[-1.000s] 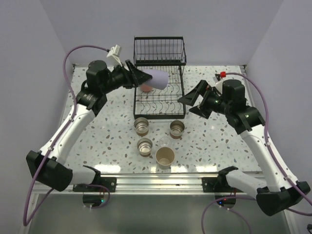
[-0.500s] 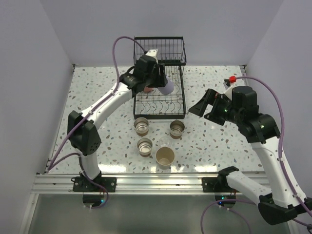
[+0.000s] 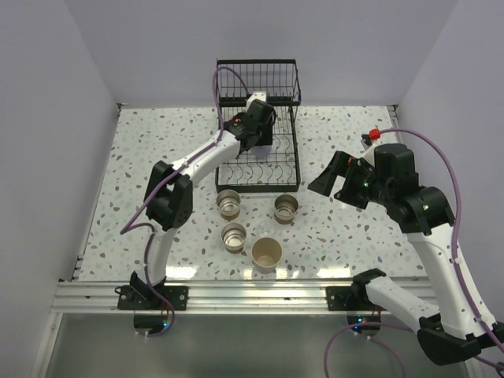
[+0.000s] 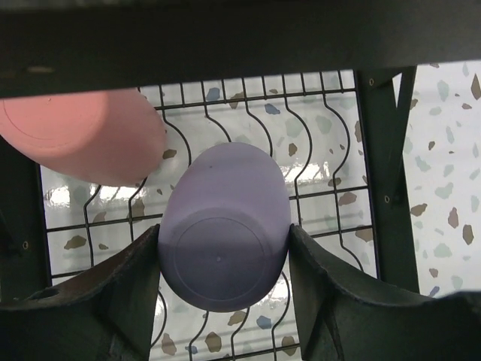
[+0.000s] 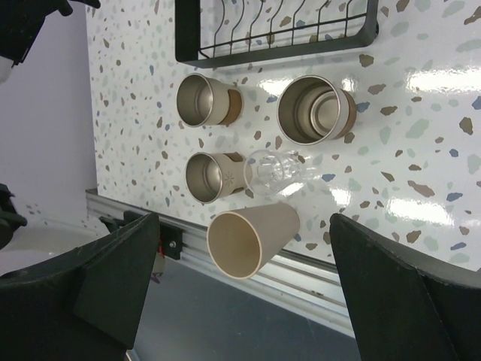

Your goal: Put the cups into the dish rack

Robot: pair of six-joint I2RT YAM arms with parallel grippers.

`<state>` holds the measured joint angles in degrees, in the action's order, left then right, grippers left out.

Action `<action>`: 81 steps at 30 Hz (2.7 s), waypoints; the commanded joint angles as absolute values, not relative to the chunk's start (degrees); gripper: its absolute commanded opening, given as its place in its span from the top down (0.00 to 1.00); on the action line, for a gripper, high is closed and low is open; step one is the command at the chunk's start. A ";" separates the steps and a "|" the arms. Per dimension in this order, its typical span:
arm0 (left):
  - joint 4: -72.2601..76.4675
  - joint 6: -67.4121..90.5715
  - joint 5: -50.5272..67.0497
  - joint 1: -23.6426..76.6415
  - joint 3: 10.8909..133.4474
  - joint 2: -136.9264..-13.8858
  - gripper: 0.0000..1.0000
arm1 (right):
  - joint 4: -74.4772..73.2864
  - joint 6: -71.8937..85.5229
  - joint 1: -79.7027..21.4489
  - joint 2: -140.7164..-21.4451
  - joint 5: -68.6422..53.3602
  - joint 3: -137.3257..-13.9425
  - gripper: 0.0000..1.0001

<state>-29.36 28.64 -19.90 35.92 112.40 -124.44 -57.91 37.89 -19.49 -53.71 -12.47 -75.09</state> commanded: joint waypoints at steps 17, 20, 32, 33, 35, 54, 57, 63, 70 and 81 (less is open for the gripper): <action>-23.47 26.02 -25.31 35.77 123.49 -134.03 0.87 | -58.80 38.14 -19.34 -54.32 -10.20 -74.44 0.03; -23.55 25.84 -26.01 35.77 123.84 -134.47 0.84 | -58.89 38.14 -19.34 -54.49 -9.93 -74.53 0.03; -23.73 24.52 -27.86 35.68 124.63 -134.21 0.25 | -58.10 38.06 -19.34 -55.02 -10.46 -74.00 0.03; -23.64 24.43 -27.77 35.77 124.72 -134.21 0.19 | -58.10 38.06 -19.34 -55.11 -10.46 -74.00 0.03; -23.47 24.17 -27.25 35.77 125.24 -133.86 0.08 | -57.92 37.97 -19.34 -55.02 -10.63 -73.92 0.03; -24.17 26.72 -27.16 36.39 114.28 -118.40 0.00 | -56.95 35.77 -19.34 -54.23 -10.81 -72.34 0.03; -23.73 26.89 -27.68 36.39 111.02 -113.74 0.00 | -56.69 34.89 -19.34 -54.23 -11.34 -71.64 0.04; -26.36 29.00 -27.60 36.30 105.67 -104.60 0.00 | -56.68 30.77 -21.69 -58.96 -15.21 -70.13 0.08; -26.19 31.46 -25.66 36.12 88.09 -86.96 0.00 | -56.25 32.69 -40.85 -65.47 -6.60 -72.51 0.10; -30.14 37.87 -25.75 36.21 68.04 -69.44 0.00 | -56.51 37.70 -58.96 -72.51 -0.09 -69.52 0.16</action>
<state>-29.04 34.61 -25.74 36.14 70.39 -72.77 -57.14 35.44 -56.97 -72.18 -3.66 -69.93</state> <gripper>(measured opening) 0.997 0.850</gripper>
